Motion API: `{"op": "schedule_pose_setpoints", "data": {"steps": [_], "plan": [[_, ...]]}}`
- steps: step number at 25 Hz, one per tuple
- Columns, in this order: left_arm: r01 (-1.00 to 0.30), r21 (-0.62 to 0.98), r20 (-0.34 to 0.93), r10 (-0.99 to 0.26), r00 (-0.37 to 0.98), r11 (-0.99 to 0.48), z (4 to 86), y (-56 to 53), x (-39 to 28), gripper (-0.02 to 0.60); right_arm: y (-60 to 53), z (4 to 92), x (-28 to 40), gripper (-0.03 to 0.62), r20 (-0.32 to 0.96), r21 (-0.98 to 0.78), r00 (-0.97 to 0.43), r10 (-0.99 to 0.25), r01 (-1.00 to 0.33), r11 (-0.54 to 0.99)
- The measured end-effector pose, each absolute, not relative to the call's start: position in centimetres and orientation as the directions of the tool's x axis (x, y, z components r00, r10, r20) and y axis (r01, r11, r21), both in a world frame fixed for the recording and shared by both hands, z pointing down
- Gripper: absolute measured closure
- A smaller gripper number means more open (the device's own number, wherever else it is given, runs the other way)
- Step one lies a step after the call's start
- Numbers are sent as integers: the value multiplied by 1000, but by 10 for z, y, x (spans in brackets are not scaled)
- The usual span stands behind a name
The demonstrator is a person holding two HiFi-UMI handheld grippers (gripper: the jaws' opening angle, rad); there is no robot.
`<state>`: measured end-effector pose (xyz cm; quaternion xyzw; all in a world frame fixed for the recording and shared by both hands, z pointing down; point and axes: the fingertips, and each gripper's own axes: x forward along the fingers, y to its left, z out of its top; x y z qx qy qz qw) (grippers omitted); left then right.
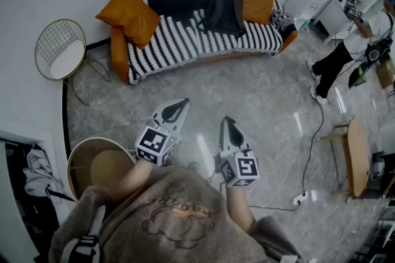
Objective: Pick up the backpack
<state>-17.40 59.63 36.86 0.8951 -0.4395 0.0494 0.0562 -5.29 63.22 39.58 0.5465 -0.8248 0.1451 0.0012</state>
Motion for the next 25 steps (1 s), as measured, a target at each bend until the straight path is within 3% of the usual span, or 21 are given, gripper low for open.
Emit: {"op": "schedule_pose_setpoints", "data": {"steps": [14,25], "plan": [[-798,60,137,-787,601,-599,373,590,-152,581,620,390,-28,589,99,-251,-397,-912,-897,364],[-810,30,96,-804,586,-586,367,559,-117,581,592,405,15,589,130,-235,-398,-908,-902,361]]}}
